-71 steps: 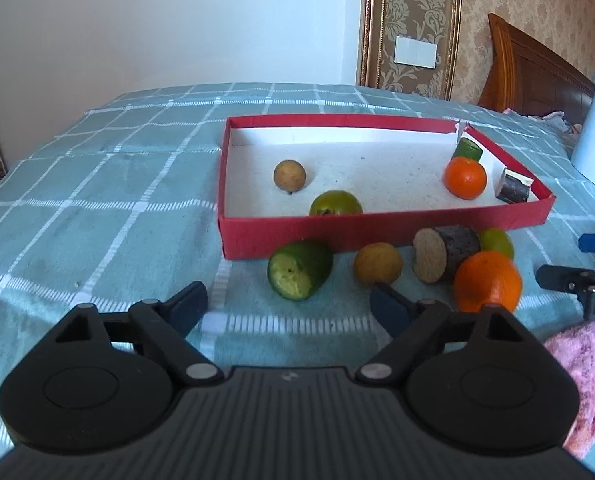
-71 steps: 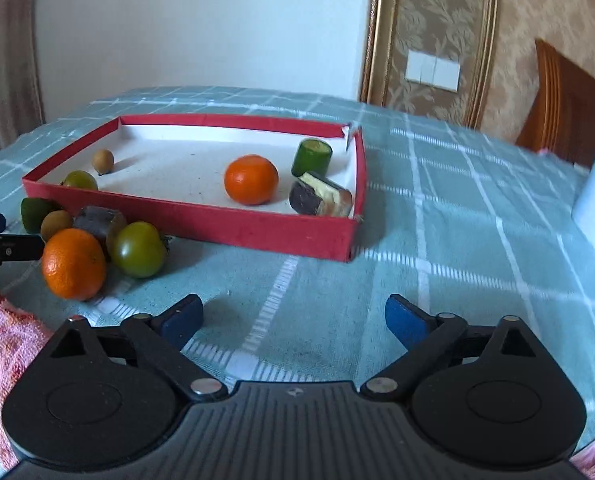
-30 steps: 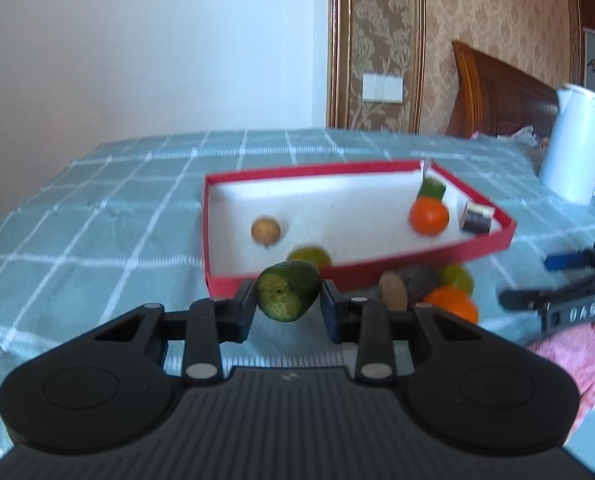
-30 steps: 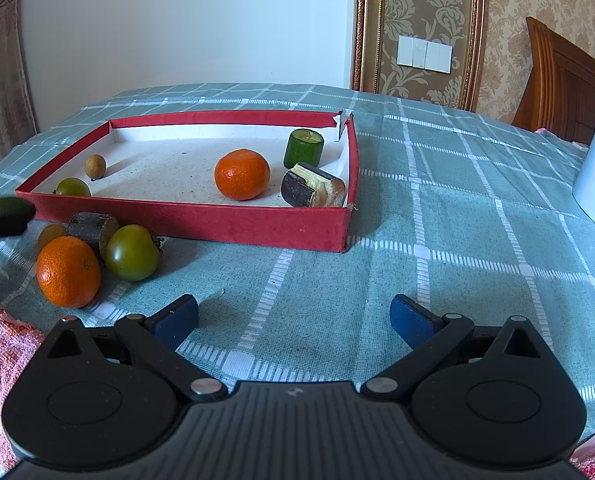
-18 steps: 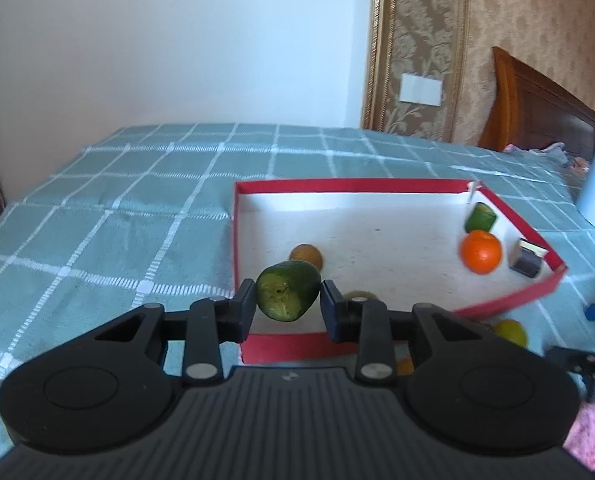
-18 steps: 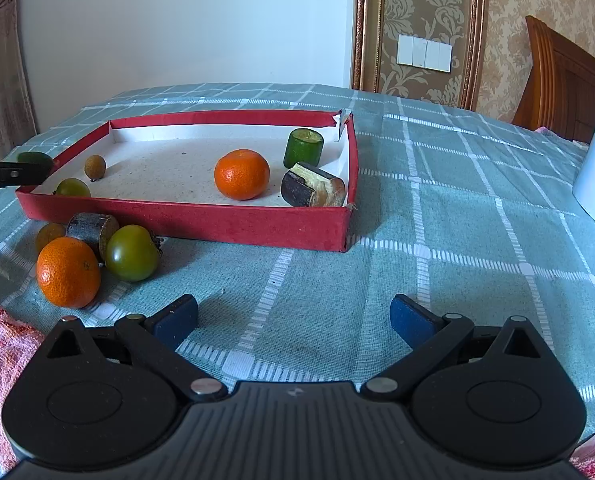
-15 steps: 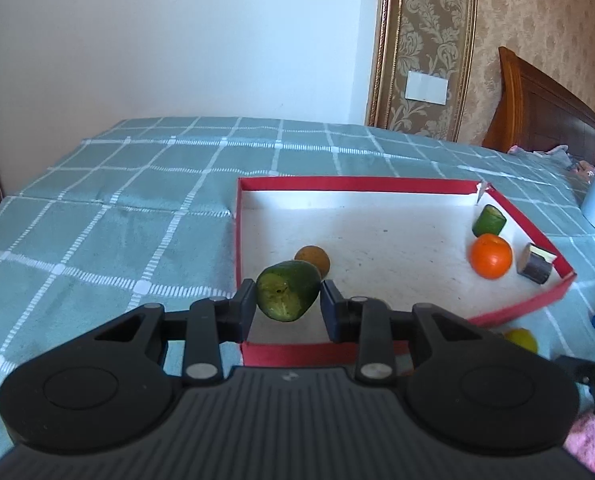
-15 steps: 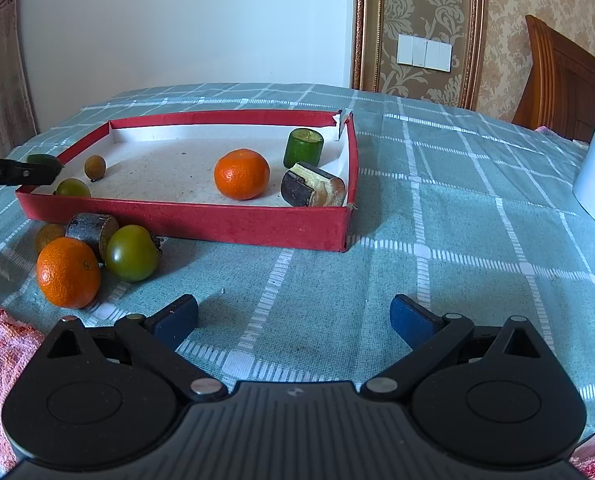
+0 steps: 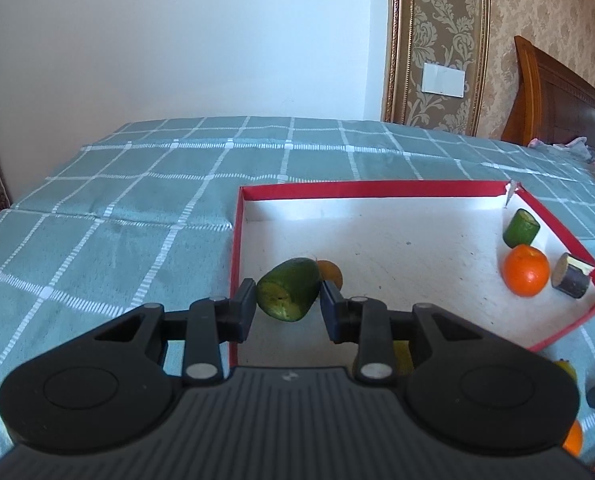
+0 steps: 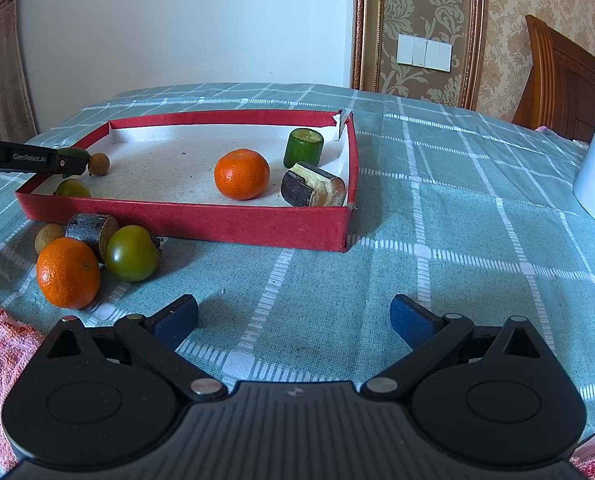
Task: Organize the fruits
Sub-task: 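Carry the cucumber piece into the tray and open the left tool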
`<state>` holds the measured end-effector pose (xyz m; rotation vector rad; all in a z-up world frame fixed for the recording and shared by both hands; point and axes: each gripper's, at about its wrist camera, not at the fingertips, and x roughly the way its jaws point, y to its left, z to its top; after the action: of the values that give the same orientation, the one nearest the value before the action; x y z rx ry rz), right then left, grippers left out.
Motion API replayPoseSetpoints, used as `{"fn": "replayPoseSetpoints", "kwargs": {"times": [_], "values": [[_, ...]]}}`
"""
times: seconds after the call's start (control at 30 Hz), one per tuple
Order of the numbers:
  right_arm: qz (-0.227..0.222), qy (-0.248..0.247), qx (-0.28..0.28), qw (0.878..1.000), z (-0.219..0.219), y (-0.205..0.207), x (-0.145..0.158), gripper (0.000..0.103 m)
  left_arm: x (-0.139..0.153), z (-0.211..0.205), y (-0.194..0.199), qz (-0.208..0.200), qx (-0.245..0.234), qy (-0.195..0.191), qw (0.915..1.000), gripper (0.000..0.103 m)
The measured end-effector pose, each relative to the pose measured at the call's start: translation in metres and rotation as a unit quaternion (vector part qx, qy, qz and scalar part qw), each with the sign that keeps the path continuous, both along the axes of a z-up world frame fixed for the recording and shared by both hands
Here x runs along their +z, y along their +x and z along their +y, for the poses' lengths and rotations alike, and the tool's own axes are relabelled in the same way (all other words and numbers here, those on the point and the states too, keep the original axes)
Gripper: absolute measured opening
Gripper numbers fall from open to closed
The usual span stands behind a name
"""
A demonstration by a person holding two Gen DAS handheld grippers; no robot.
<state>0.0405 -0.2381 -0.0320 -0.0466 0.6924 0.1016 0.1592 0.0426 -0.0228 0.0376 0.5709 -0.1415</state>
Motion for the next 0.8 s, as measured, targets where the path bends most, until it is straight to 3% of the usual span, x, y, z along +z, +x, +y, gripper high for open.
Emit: {"fn": "replayPoseSetpoints", "kwargs": {"times": [0.17,0.37,0.8], "values": [[0.000,0.000,0.000,1.000,0.000,0.000,0.000,0.103,-0.002,-0.008,0.003,-0.001,-0.003,0.020,0.9998,0.032],[0.000,0.000,0.000,1.000,0.000,0.000,0.000,0.103,-0.003,-0.005,0.000,0.011,-0.012,0.005,0.9999,0.032],[0.000,0.001,0.000,1.000,0.000,0.000,0.001,0.103,0.004,0.003,-0.021,-0.002,-0.015,-0.012,0.9998,0.033]]}}
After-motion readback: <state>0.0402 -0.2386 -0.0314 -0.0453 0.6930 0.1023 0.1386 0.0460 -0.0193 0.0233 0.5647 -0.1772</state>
